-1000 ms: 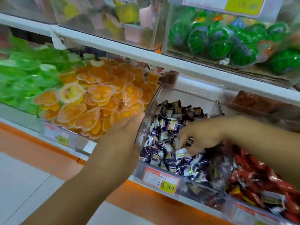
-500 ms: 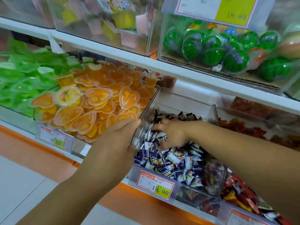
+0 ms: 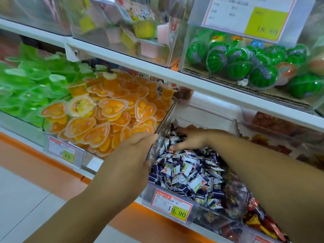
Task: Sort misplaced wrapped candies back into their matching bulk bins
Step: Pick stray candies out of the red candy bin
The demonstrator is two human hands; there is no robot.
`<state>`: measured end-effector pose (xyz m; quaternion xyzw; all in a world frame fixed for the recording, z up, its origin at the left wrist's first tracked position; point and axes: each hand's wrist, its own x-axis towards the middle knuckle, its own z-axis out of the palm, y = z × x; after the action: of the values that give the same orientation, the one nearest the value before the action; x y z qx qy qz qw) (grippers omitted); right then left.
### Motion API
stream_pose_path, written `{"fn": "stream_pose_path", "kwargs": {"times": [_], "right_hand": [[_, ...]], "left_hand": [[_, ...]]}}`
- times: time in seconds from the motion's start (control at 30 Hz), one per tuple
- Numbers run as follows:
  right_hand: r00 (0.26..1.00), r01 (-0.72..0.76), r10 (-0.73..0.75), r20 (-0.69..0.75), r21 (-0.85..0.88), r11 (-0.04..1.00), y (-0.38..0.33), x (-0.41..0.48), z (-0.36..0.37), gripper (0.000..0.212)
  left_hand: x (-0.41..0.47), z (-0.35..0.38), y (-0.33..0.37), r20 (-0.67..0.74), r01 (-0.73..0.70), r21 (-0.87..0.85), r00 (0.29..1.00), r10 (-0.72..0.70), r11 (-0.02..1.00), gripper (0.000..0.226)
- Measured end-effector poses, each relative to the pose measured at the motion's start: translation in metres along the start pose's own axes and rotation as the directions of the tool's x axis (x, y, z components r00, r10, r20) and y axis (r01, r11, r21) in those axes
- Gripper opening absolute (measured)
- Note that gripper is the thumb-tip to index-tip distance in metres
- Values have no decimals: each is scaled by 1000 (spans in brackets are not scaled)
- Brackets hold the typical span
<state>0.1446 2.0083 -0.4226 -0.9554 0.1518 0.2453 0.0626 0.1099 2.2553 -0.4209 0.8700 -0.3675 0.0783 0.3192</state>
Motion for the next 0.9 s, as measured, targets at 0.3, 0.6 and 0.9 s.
{"fn": "stream_pose_path", "kwargs": {"times": [0.3, 0.6, 0.9], "right_hand": [[966, 209, -181, 184, -144, 967, -9, -39, 20, 77], [982, 159, -153, -111, 47, 986, 19, -24, -48, 32], [977, -46, 24, 210, 103, 994, -22, 24, -8, 76]], "left_hand": [[-1, 2, -4, 10, 13, 22, 1000, -13, 1000, 62], [1, 3, -3, -6, 13, 16, 1000, -13, 1000, 59], [0, 4, -6, -13, 15, 22, 1000, -14, 1000, 60]]}}
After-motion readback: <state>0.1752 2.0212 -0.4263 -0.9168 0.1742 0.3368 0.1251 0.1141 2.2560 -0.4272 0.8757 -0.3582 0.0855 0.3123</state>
